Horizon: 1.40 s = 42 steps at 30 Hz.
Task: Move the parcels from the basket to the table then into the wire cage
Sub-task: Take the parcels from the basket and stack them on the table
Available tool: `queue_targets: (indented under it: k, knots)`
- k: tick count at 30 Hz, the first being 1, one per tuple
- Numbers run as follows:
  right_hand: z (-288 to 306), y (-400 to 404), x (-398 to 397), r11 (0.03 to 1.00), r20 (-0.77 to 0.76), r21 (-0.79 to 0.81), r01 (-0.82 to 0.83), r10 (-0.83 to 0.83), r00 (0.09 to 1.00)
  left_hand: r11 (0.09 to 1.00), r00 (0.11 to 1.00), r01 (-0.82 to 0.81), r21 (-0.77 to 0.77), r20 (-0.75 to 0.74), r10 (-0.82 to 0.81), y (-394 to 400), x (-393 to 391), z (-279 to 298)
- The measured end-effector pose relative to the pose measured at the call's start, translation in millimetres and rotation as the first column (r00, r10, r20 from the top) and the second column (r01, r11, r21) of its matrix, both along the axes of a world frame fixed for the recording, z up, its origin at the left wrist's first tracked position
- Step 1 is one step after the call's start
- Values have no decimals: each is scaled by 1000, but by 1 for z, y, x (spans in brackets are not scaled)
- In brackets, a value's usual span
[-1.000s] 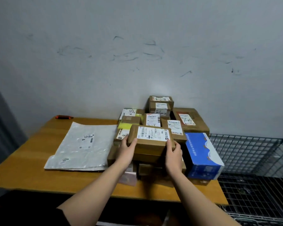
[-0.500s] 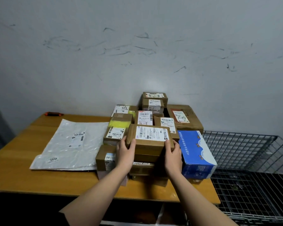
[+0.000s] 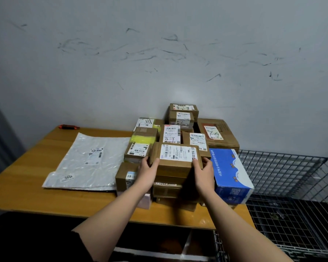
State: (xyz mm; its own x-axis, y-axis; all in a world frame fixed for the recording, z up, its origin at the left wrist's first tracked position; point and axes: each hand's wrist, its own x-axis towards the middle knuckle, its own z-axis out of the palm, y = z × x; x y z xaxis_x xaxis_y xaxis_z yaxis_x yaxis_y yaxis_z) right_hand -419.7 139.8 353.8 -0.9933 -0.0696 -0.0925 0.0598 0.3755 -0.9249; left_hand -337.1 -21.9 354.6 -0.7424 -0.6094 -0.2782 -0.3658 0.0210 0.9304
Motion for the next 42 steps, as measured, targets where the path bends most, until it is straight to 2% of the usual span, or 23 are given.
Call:
queue_targets:
  k: [3, 6, 8, 11, 15, 18, 21, 23, 27, 30, 34, 38, 42]
  knots:
    - [24, -1, 4, 994, -158, 71, 79, -67, 985, 997, 997, -41, -72, -62, 37, -9, 10, 14]
    - [57, -17, 19, 994, -398, 67, 82, -49, 916, 961, 986, -139, -238, -127, 111, -24, 31, 40]
    - [75, -40, 37, 999, -512, 51, 3, 23, 859, 925, 969, -222, -309, -177, 173, -42, 54, 53]
    - [89, -83, 78, 979, -575, 74, -192, 199, 794, 904, 935, -330, -271, -223, 274, -75, 97, 63]
    - [70, -144, 152, 886, -422, 174, -430, 462, 780, 863, 910, -415, -287, -129, 395, -118, 181, 52]
    - [23, -187, 218, 780, -239, 288, -556, 620, 747, 867, 889, -403, -294, 100, 447, -151, 263, 17]
    - [-38, -219, 279, 634, -76, 414, -654, 740, 669, 890, 834, -363, -275, 331, 442, -173, 341, -41]
    - [-81, -233, 317, 506, 49, 469, -724, 804, 593, 886, 788, -386, -258, 406, 462, -180, 390, -88]
    - [-167, -245, 371, 267, 300, 494, -827, 841, 451, 840, 698, -526, -136, 494, 517, -175, 462, -176]
    - [-233, -250, 396, 152, 402, 494, -856, 833, 380, 779, 632, -624, -58, 548, 548, -167, 496, -241]
    - [-335, -257, 417, 3, 504, 508, -861, 810, 300, 752, 588, -657, -47, 593, 550, -151, 523, -333]
    - [-455, -263, 444, -89, 564, 478, -874, 794, 228, 792, 537, -599, -118, 674, 507, -151, 542, -430]
    - [-559, -266, 476, -103, 604, 405, -908, 776, 181, 879, 518, -383, -282, 723, 458, -173, 565, -523]
